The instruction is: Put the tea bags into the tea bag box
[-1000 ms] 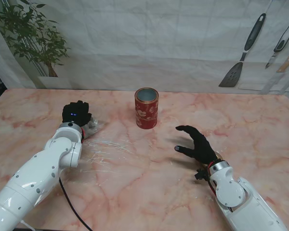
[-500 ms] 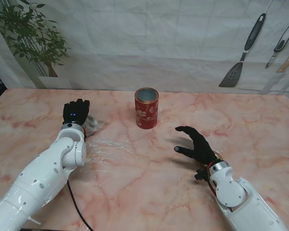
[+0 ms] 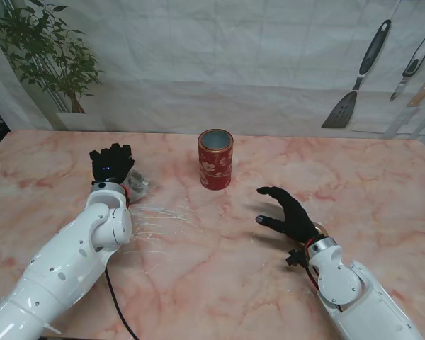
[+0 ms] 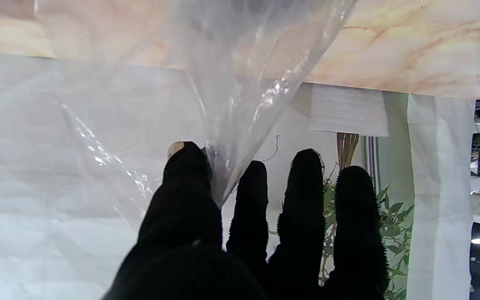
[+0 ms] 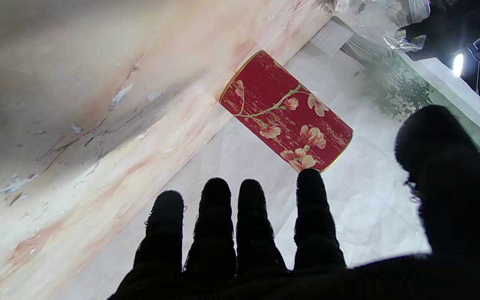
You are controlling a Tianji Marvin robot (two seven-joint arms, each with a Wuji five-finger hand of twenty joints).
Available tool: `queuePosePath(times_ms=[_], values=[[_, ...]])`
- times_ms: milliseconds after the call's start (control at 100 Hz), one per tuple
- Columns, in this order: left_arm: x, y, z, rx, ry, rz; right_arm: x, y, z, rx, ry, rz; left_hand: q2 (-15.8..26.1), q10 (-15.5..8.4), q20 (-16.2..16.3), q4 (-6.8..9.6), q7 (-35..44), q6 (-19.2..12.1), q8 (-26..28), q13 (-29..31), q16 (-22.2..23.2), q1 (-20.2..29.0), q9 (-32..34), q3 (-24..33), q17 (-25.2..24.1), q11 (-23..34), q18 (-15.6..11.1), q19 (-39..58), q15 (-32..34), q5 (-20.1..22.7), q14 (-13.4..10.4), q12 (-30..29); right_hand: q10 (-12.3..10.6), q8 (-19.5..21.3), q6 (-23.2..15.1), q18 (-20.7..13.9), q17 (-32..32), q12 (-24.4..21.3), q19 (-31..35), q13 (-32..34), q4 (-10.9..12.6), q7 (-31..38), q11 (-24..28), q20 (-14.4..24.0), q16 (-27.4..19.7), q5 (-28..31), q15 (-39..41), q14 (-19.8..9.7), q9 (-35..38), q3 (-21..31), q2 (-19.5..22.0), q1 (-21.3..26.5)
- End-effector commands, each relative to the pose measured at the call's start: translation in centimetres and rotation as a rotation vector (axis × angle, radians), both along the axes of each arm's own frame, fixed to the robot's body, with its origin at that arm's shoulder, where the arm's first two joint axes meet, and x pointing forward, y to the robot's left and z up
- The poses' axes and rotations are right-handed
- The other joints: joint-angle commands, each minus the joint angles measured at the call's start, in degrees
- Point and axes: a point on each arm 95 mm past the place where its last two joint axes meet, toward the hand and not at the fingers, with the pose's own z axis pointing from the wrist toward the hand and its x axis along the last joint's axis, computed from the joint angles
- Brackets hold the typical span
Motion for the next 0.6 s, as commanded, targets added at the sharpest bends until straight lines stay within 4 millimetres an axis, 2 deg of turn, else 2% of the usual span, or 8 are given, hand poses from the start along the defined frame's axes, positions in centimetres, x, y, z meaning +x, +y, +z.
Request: queuePosePath(times_ms=[0,70,220,320,370,460,500,590], values=[[0.0,-0.5,0.5,-0.013,-0.003,-0.002,-0.2,0.1,-0.2,-0.003,0.009,0.016,3.1,0.0,0.38,-0.85,3.93,-1.4,1.25,0.21,-0.55,0.7,0.51,-0.48,-1.89,0.72,1.77,-2.06,-1.48,2.24,1.83,-1.01,-0.93,-0.27,0.26,-2.45,-0.61,0.35,-1.51,0.24,2.23,0.11,0.03,0.78,0.25,-1.52,0.0,-1.56,-1.11,-0.84,0.93,-0.94],[0.0,-0.5,0.7,-0.016,-0.001,0.001,-0.2,0.1,-0.2,-0.004,0.01,0.016,4.51,0.02,0.11,-0.97,4.26,-2.42,0.97,-0.46,-0.87,-0.99,0.59,-0.95,-4.17,0.69,2.64,-3.23,-2.11,3.16,2.56,-1.1,-0.9,-0.28,0.23,-2.25,-0.59,0.36,-1.52,-0.02,2.21,0.1,0.07,0.8,0.25,-1.46,-0.07,-1.59,-1.1,-0.8,0.92,-1.01],[-0.1,-0.5,0.8,-0.039,0.018,0.005,-0.2,0.1,-0.2,-0.002,0.013,0.018,5.97,0.12,0.38,-1.65,0.06,-7.99,-3.95,-3.32,-1.2,-0.79,1.29,-1.32,-7.8,0.09,4.95,-3.98,-3.23,4.48,4.74,-1.14,-0.96,-0.32,0.25,-2.14,-0.62,0.34,-1.53,0.13,2.19,0.08,0.06,0.88,0.24,-1.4,-0.18,-1.61,-1.11,-0.71,1.13,-1.2],[-0.4,-0.6,0.9,-0.078,0.058,0.008,-0.2,0.1,-0.2,-0.003,0.016,0.017,8.58,-1.35,2.99,-1.84,-2.72,-9.8,-3.9,-5.35,3.87,-0.49,1.09,-1.86,-11.9,1.7,5.76,0.04,0.81,3.94,5.1,3.74,-0.95,-0.33,0.26,-2.22,-0.58,0.33,-1.52,-0.05,2.21,0.1,0.05,0.92,0.23,-1.29,-0.34,-1.73,-1.1,-0.47,1.08,-1.08],[-0.5,-0.7,1.0,-0.089,0.08,0.009,-0.2,0.1,-0.3,-0.004,0.017,0.016,9.43,-2.8,5.41,-1.47,-3.49,-9.89,-3.65,-4.64,7.19,-0.64,1.71,-1.59,-15.21,2.99,3.64,2.86,3.09,4.02,4.59,6.5,-0.92,-0.33,0.26,-2.2,-0.57,0.34,-1.53,-0.06,2.19,0.13,0.07,0.94,0.26,-1.2,-0.37,-1.68,-1.11,-0.33,1.1,-1.11],[-1.0,-0.8,1.4,-0.117,0.158,-0.006,-0.2,0.1,-0.3,-0.005,0.02,0.016,9.83,-3.95,6.74,-0.18,-6.24,-8.56,-2.98,-5.02,11.54,1.11,1.02,-0.46,-19.62,3.33,0.18,4.76,4.81,2.51,3.31,9.49,-0.84,-0.34,0.3,-2.2,-0.57,0.38,-1.51,0.05,2.16,0.16,0.16,0.97,0.4,-1.11,-0.15,-1.57,-1.09,-0.15,1.12,-1.15],[-1.2,-0.9,1.5,-0.146,0.187,-0.011,-0.1,0.1,-0.3,-0.006,0.021,0.017,8.89,-3.65,5.74,0.27,-7.64,-5.62,-2.11,-4.89,13.76,3.2,1.63,-0.05,-20.91,1.78,-0.43,5.25,4.96,2.33,2.83,16.04,-0.84,-0.35,0.38,-2.2,-0.57,0.39,-1.51,-0.06,2.16,0.18,0.2,0.98,0.41,-1.07,-0.16,-1.6,-1.09,-0.03,1.21,-1.19],[-1.4,-1.0,1.6,-0.213,0.213,-0.012,-0.1,0.1,-0.3,-0.009,0.024,0.018,8.22,-2.53,4.64,0.64,-5.8,-0.85,2.81,-4.1,17.11,5.82,3.24,0.38,-21.79,1.58,-0.71,5.9,7.75,2.19,2.89,21.69,-0.77,-0.35,0.41,-2.17,-0.6,0.43,-1.51,0.01,2.14,0.24,0.3,1.01,0.51,-0.95,0.04,-1.5,-1.08,0.22,1.24,-1.25]])
